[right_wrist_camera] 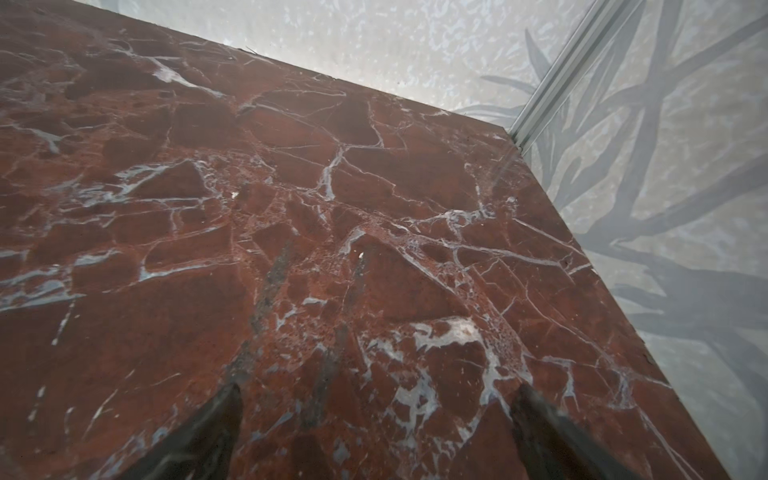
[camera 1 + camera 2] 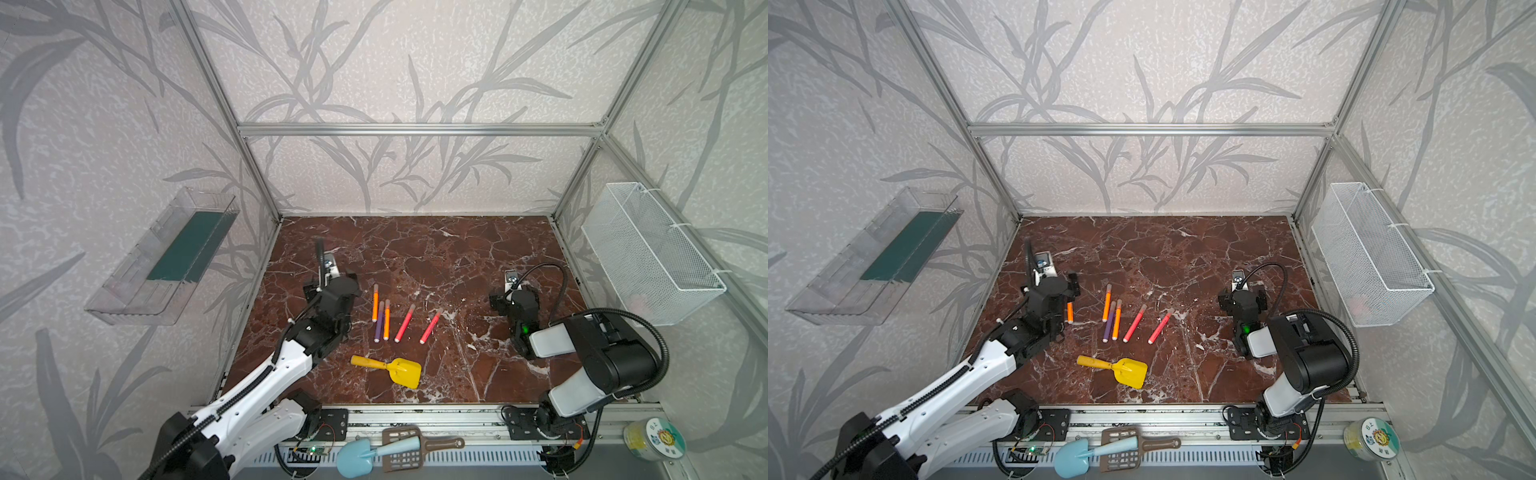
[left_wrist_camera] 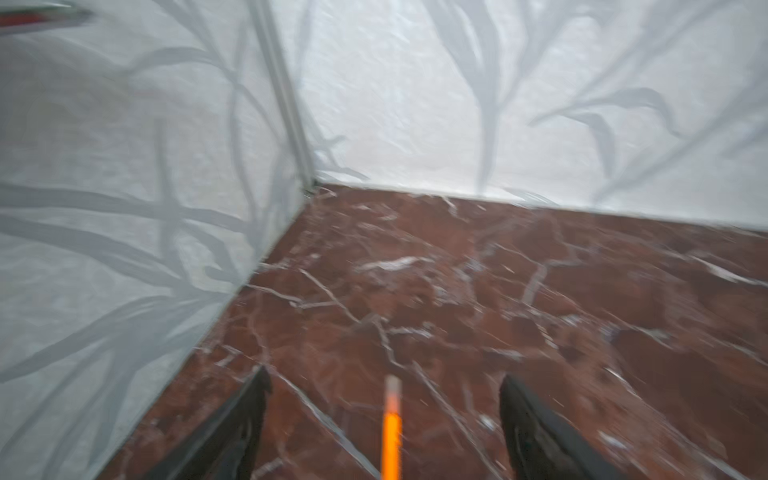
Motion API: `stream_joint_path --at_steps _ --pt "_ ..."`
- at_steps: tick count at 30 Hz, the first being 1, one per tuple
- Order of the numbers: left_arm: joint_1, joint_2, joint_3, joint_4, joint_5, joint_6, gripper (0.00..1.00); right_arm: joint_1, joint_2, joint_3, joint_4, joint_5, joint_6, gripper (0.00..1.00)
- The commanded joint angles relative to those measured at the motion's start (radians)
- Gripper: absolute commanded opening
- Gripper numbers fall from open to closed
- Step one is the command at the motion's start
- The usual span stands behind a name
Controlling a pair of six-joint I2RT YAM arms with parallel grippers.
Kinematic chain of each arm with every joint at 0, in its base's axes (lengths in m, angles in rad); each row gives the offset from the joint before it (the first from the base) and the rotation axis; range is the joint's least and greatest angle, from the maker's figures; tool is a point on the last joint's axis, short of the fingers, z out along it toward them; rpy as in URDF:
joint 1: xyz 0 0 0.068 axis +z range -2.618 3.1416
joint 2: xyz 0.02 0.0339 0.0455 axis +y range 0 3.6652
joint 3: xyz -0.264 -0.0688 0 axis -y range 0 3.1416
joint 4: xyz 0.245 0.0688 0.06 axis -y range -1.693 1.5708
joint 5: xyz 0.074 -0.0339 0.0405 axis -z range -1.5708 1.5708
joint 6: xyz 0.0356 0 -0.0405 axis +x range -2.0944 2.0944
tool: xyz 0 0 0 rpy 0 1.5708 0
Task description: Insert the pens into the pen caps
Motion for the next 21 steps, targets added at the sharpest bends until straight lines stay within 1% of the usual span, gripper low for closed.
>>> stream_joint_path --at_steps 1,4,7,9,10,11,12,13,14,15,16,17,18,19,20,21 --pt "0.121 -0.006 -0.181 0.349 -0.017 0.157 0.86 -0.011 -0.030 0.038 0.008 -0.042 0.023 0.99" --pt "0.207 0.077 -0.239 0.485 0.019 0.136 0.87 -0.014 -0.018 0.040 0.020 -0.046 0.024 0.99" --pt "0.269 0.239 -0.249 0.650 0.049 0.166 0.88 -0.016 -0.024 0.045 0.002 -0.049 0.023 0.99" --pt "0.328 0.379 -0.257 0.804 0.074 0.158 0.89 -0.016 -0.024 0.045 0.001 -0.050 0.023 0.99" --pt "0.338 0.418 -0.243 0.844 0.056 0.168 0.89 -0.016 -0.024 0.045 0.000 -0.050 0.023 0.99" --pt "0.343 0.445 -0.229 0.849 0.095 0.170 0.89 -0.016 -0.024 0.046 0.001 -0.051 0.023 0.99" --pt "0.347 0.466 -0.221 0.864 0.171 0.174 0.89 -0.016 -0.024 0.046 0.000 -0.052 0.023 0.99" --pt "0.354 0.491 -0.229 0.886 0.267 0.180 0.88 -0.016 -0.024 0.045 0.001 -0.051 0.023 0.99" --pt "0.368 0.552 -0.242 0.968 0.364 0.207 0.87 -0.015 -0.024 0.045 0.001 -0.051 0.023 0.99" --pt "0.375 0.636 -0.246 1.055 0.382 0.215 0.87 -0.016 -0.024 0.046 0.000 -0.050 0.023 0.99" --pt "0.379 0.712 -0.248 1.202 0.372 0.250 0.88 -0.015 -0.024 0.047 -0.001 -0.051 0.023 0.99" --pt "0.368 0.694 -0.254 1.176 0.340 0.235 0.92 -0.016 -0.024 0.047 -0.002 -0.051 0.023 0.99" --pt "0.376 0.644 -0.238 1.060 0.348 0.200 0.92 -0.016 -0.024 0.046 -0.001 -0.051 0.021 0.99" --pt "0.382 0.615 -0.214 0.960 0.350 0.185 0.98 -0.016 -0.024 0.047 -0.001 -0.052 0.023 0.99" --pt "0.383 0.615 -0.191 0.919 0.348 0.184 0.99 -0.016 -0.024 0.047 -0.001 -0.052 0.023 0.99" --pt "0.383 0.637 -0.176 0.930 0.343 0.194 0.99 -0.016 -0.024 0.047 -0.002 -0.052 0.023 0.99"
